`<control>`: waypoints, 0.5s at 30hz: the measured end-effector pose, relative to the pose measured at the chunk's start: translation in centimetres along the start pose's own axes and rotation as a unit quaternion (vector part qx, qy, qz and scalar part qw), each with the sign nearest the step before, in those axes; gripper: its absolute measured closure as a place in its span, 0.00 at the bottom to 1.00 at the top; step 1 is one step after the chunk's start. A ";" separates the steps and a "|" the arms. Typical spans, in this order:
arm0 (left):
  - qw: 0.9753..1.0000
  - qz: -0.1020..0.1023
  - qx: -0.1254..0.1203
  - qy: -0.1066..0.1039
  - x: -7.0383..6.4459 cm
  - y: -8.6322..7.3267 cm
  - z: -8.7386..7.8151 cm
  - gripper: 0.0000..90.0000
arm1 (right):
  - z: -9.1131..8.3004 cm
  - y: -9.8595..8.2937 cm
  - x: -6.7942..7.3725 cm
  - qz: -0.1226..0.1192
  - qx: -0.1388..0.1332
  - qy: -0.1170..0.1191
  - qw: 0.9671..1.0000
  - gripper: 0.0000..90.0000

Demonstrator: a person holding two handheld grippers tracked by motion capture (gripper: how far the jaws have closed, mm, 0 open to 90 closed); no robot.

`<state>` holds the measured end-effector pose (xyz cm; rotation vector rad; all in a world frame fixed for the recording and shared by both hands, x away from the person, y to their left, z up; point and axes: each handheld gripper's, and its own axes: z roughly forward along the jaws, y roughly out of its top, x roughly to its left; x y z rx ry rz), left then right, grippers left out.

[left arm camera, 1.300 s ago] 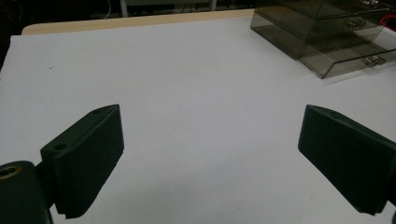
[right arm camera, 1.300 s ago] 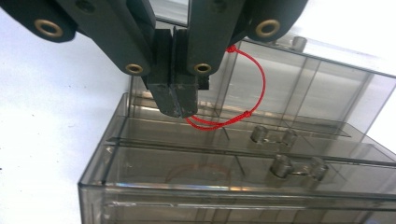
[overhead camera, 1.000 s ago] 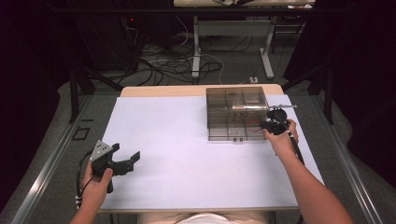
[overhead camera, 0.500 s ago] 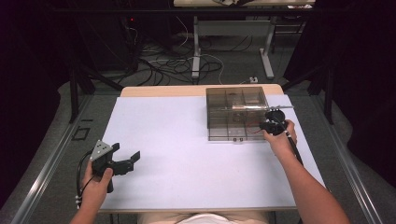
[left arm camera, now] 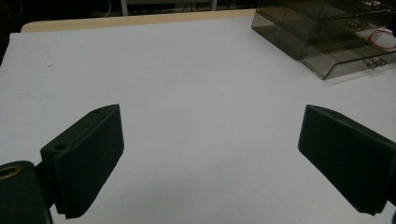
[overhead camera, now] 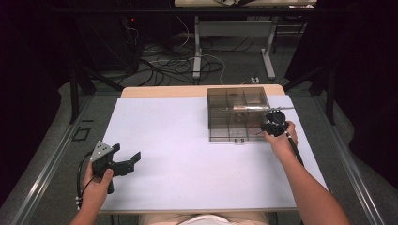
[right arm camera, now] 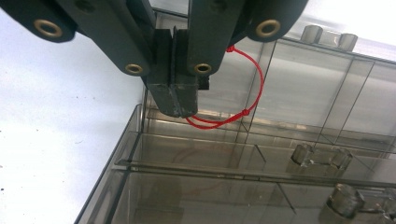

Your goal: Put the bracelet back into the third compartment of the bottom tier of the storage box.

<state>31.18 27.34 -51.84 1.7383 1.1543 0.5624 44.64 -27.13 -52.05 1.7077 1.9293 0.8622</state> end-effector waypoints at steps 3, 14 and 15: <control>1.000 0.002 0.004 -0.002 0.0 0.0 0.0 0.08 | 0.1 0.0 0.0 0.000 0.000 0.000 1.000 1.00; 1.000 0.007 0.003 -0.001 0.0 0.0 -0.2 0.08 | 0.3 -0.2 0.0 -0.006 -0.002 0.002 1.000 0.92; 1.000 0.007 0.003 -0.001 0.0 0.0 -0.2 0.08 | 0.3 -0.2 0.0 -0.006 -0.002 0.002 1.000 0.92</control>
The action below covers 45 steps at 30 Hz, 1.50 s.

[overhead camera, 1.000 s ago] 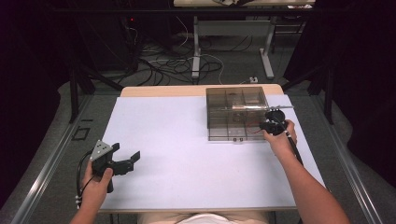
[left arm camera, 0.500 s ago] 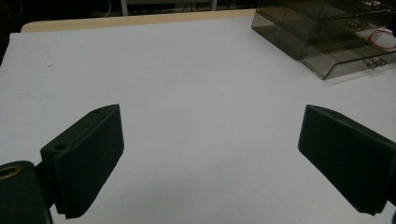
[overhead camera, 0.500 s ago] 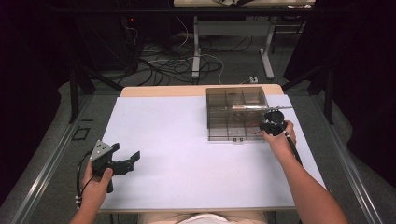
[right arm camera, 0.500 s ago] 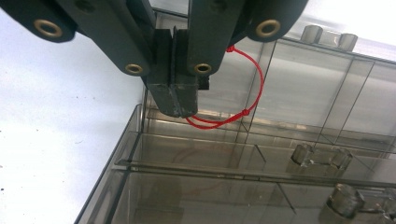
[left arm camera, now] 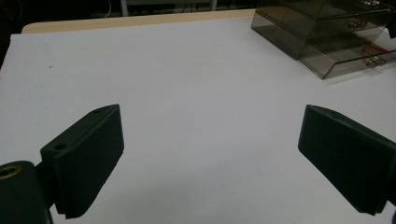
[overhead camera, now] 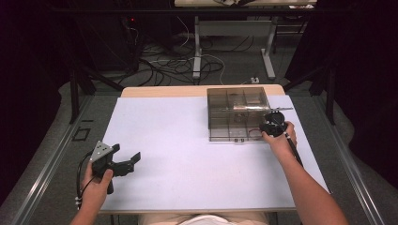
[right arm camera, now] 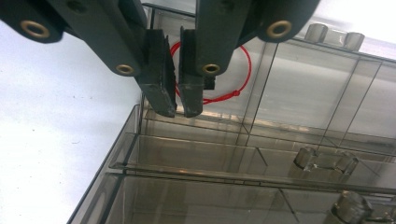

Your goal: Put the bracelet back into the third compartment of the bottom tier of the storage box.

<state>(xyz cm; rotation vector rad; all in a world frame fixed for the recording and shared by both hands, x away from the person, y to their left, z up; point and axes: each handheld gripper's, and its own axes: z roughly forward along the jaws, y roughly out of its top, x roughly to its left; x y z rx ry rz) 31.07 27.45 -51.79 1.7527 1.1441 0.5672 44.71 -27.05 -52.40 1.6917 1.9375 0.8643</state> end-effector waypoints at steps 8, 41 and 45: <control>1.000 -0.002 0.000 -0.001 0.0 0.0 0.0 0.08 | -0.5 0.1 0.1 0.004 -0.007 0.009 1.000 0.82; 1.000 -0.003 -0.001 0.000 -0.2 -0.1 0.0 0.08 | -4.2 -0.7 1.6 -0.059 -0.027 0.093 0.994 0.51; 1.000 -0.001 0.000 0.001 -0.2 -0.1 0.1 0.08 | -4.7 -1.0 1.7 -0.068 -0.032 0.101 0.992 0.47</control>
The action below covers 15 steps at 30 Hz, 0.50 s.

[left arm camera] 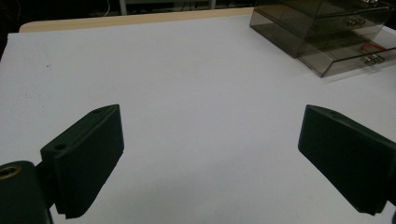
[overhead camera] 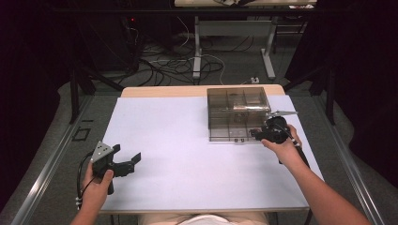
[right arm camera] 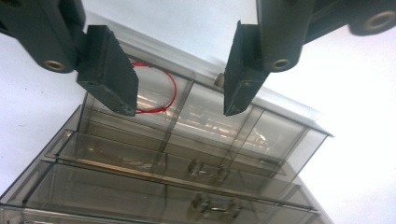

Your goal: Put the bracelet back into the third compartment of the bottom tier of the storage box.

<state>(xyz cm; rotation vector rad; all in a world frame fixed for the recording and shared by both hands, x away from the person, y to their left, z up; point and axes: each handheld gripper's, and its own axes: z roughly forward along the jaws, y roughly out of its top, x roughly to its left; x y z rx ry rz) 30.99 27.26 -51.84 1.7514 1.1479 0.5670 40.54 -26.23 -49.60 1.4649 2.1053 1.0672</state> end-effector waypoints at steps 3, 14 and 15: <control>1.000 -0.002 -0.001 -0.001 -0.1 0.0 0.0 0.08 | -0.7 -0.1 0.6 -0.015 -0.003 0.010 1.000 0.43; 1.000 -0.001 0.000 -0.001 -0.1 0.0 0.0 0.08 | -1.8 -0.8 1.8 -0.050 -0.006 0.036 0.998 0.34; 1.000 -0.001 0.000 -0.001 -0.1 0.0 0.0 0.08 | -1.9 -0.9 1.9 -0.051 -0.007 0.031 0.998 0.32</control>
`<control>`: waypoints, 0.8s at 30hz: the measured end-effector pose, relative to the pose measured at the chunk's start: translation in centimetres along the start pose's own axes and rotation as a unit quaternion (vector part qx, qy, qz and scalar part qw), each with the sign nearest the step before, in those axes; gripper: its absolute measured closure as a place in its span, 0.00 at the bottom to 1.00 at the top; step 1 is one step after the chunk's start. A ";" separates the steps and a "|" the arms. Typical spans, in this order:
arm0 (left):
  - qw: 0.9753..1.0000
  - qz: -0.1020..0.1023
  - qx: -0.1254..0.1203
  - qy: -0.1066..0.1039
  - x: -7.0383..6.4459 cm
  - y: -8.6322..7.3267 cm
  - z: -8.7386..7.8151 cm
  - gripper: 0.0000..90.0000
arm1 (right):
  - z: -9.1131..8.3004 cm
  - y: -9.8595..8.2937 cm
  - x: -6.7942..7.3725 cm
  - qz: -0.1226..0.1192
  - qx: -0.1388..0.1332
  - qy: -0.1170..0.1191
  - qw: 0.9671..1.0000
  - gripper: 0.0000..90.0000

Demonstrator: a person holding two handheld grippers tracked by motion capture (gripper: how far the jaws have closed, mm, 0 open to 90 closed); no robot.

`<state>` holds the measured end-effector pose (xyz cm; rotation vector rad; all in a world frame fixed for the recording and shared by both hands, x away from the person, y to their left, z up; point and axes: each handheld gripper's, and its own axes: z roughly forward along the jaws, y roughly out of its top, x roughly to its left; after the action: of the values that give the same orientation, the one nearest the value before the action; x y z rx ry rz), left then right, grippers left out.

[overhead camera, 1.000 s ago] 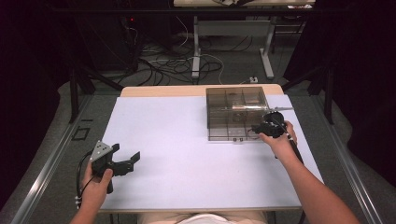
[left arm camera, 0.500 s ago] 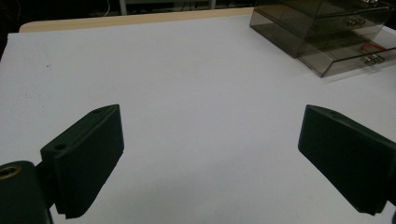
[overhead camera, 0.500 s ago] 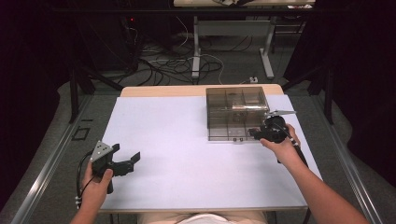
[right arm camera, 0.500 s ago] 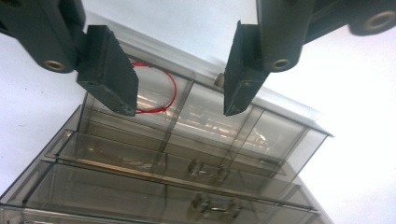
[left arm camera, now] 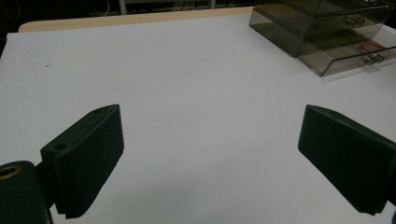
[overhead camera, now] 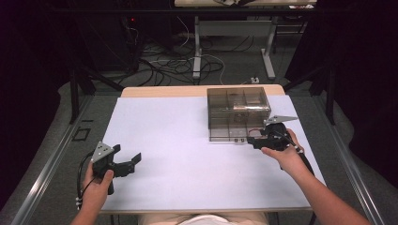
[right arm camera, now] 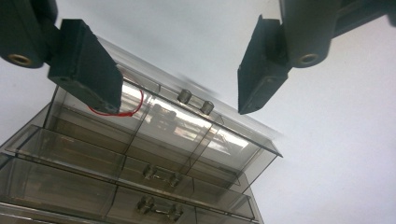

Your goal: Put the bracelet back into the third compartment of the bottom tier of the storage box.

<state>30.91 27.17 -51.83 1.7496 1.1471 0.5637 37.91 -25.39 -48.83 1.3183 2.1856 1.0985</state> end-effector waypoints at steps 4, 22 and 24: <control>1.000 0.000 0.000 0.000 0.0 0.0 0.0 0.08 | -0.4 -0.8 0.3 0.013 -0.007 0.008 1.000 0.32; 1.000 0.002 0.005 -0.001 0.0 0.0 0.0 0.08 | -1.0 -4.0 2.6 0.019 -0.045 0.022 0.999 0.15; 1.000 0.001 0.001 0.000 0.0 0.0 0.0 0.08 | -1.0 -4.3 2.7 0.018 -0.048 0.024 0.998 0.11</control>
<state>30.92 27.14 -51.83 1.7531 1.1462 0.5638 33.42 -24.64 -51.28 1.3085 2.1219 1.2438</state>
